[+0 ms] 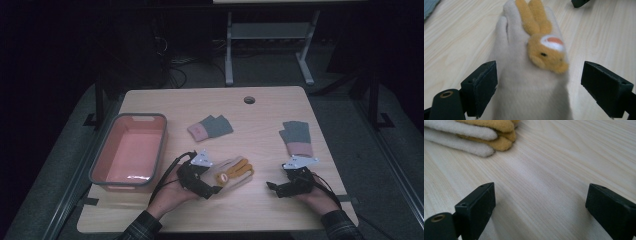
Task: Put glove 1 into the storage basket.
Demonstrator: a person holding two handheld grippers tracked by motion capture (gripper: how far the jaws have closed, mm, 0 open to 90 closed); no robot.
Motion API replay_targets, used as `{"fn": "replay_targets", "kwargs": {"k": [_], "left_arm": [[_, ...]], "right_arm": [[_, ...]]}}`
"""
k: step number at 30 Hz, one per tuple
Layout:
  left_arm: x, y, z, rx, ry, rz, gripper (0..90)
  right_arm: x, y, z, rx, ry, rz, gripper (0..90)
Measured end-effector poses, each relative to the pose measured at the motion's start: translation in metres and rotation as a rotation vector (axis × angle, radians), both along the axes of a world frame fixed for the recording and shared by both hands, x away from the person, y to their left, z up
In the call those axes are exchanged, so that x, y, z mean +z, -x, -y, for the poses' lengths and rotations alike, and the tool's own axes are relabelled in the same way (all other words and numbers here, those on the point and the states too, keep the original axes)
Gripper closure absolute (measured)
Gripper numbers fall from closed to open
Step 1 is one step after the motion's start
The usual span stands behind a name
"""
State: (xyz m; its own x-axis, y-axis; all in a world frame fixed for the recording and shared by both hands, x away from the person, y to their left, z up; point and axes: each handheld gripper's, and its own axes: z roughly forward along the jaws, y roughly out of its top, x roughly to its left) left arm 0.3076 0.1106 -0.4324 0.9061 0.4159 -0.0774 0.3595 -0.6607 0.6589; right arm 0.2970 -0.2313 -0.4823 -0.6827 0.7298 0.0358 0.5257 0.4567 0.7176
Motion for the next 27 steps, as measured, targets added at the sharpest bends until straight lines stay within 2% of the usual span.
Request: {"fn": "replay_targets", "kwargs": {"k": [8,11,13,18,21,23,27], "left_arm": [[-0.02,-0.004,0.013,-0.009,-0.097,0.025,13.2],[-0.028,-0.003,0.017,-0.018,-0.167,0.027,13.1],[-0.03,-0.004,0.017,-0.02,-0.144,0.014,12.6],[-0.029,-0.005,0.013,-0.021,-0.134,0.018,17.6],[-0.027,-0.004,0.011,-0.026,-0.125,0.025,24.7],[-0.026,-0.003,0.01,-0.032,-0.115,0.024,35.1],[-0.024,-0.003,0.009,-0.039,-0.112,0.022,48.8]], "right_arm": [[0.0,0.0,0.0,0.0,0.0,-0.001,8.7],[0.0,0.0,0.0,0.0,0.0,0.0,8.7],[0.0,0.0,0.0,0.0,0.0,0.0,8.7],[0.0,0.0,0.0,0.0,0.0,-0.001,8.7],[0.0,0.0,0.0,0.0,0.0,0.0,8.7],[0.0,0.0,0.0,0.0,0.0,0.0,8.7],[0.0,0.0,0.0,0.0,0.0,0.0,8.7]]}}
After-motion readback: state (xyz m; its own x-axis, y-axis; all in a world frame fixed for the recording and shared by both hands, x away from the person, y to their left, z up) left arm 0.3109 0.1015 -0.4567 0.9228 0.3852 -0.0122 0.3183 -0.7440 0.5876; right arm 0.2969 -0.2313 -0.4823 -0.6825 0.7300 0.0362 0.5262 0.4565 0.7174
